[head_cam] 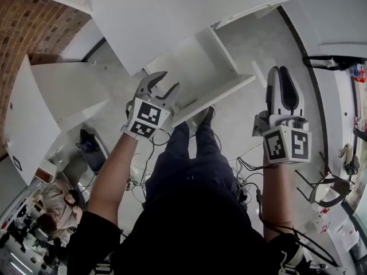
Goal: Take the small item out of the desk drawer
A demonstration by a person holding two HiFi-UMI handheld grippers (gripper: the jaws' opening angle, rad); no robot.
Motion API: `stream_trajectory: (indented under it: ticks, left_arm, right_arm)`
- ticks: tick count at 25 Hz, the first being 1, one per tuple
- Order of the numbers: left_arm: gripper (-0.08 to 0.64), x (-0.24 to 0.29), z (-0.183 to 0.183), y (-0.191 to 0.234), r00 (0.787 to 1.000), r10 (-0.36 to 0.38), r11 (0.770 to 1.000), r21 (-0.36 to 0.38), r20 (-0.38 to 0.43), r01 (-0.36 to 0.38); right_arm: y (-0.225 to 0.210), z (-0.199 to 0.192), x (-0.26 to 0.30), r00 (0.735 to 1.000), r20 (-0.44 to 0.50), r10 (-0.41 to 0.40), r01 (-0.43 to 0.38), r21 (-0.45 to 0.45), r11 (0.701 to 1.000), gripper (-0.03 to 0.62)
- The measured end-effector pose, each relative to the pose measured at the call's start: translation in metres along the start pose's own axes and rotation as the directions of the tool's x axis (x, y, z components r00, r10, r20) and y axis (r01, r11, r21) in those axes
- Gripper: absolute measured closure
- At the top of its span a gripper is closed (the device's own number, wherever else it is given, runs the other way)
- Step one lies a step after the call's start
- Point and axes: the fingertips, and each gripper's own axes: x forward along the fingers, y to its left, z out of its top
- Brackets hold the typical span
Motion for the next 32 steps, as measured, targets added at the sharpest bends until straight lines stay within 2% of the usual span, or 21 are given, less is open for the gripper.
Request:
stream_trajectory:
  ticks: [4,6,8,10,14,17,19,22,26,28,32]
  left_arm:
    - [0.374,0.032,-0.042,-0.013,0.991,-0.097,0.995,-0.027,-0.089,0.095]
    - [0.374,0.048,-0.063,-0.023,0.979,-0.146,0.989,-0.039,-0.145,0.141]
    - [0.374,0.061,-0.082,-0.036,0.957,-0.197,0.98,-0.036,-0.213,0.194]
    - [0.374,0.072,-0.102,-0.05,0.923,-0.257,0.965,-0.026,-0.286,0.261]
    - [0.374,0.088,-0.138,-0.072,0.837,-0.356,0.919,0.009,-0.417,0.395]
    - [0.374,0.098,-0.158,-0.084,0.757,-0.431,0.877,-0.029,-0.491,0.48]
    - [0.373,0.106,-0.169,-0.09,0.716,-0.457,0.857,-0.046,-0.527,0.513]
    - [0.373,0.119,-0.179,-0.097,0.679,-0.464,0.836,-0.026,-0.568,0.549]
    - [0.373,0.133,-0.181,-0.108,0.64,-0.461,0.795,0.034,-0.615,0.606]
    - [0.373,0.138,-0.186,-0.111,0.612,-0.445,0.786,0.042,-0.654,0.617]
    - [0.373,0.147,-0.204,-0.108,0.536,-0.401,0.807,-0.01,-0.743,0.591]
  right_arm:
    - [-0.008,-0.015,0.0,0.999,-0.025,-0.034,0.034,0.014,0.999,0.512]
    - [-0.014,-0.022,0.001,0.998,-0.036,-0.046,0.047,0.023,0.999,0.512]
    - [-0.019,-0.028,0.001,0.997,-0.047,-0.055,0.056,0.029,0.998,0.512]
    - [-0.024,-0.033,0.001,0.996,-0.056,-0.063,0.065,0.03,0.997,0.512]
    - [-0.033,-0.043,0.001,0.994,-0.073,-0.08,0.081,0.02,0.996,0.512]
    - [-0.041,-0.051,0.0,0.992,-0.086,-0.094,0.096,0.021,0.995,0.512]
    - [-0.046,-0.059,-0.002,0.99,-0.099,-0.105,0.108,0.026,0.994,0.513]
    - [-0.054,-0.07,-0.004,0.986,-0.117,-0.119,0.122,0.016,0.992,0.523]
    - [-0.056,-0.074,-0.004,0.985,-0.123,-0.125,0.116,-0.08,0.99,0.529]
    - [-0.057,-0.076,-0.005,0.984,-0.125,-0.126,0.117,-0.074,0.99,0.529]
    - [-0.062,-0.085,-0.005,0.982,-0.138,-0.13,0.129,-0.019,0.991,0.529]
